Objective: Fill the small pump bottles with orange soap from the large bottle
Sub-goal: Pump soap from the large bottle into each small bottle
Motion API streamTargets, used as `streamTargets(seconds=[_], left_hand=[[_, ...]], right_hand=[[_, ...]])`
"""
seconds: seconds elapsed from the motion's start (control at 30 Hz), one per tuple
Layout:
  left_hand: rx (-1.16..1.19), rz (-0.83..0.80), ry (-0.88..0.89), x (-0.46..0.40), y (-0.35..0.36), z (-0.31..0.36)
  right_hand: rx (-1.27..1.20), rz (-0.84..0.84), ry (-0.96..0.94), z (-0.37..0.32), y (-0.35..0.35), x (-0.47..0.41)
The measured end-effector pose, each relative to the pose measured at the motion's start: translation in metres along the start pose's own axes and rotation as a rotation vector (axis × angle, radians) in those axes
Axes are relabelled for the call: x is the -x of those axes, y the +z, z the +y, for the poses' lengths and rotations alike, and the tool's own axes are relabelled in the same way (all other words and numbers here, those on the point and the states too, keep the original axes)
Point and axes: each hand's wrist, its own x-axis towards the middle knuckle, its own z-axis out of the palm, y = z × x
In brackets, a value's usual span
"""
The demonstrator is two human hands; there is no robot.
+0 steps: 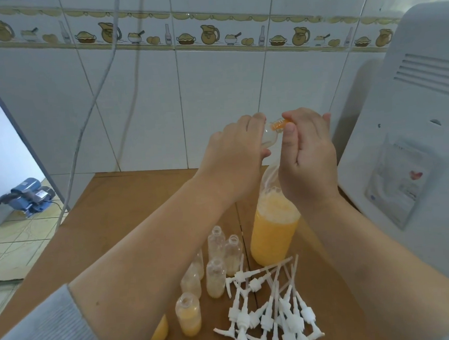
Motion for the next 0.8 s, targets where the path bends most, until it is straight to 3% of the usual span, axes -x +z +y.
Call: streamTargets(seconds=[0.8], left_hand=[[-0.005,-0.051,-0.012,-0.003,-0.004,-0.001]], right_hand=[[-0.046,-0.021,0.019,0.002,0.000,-0.003]])
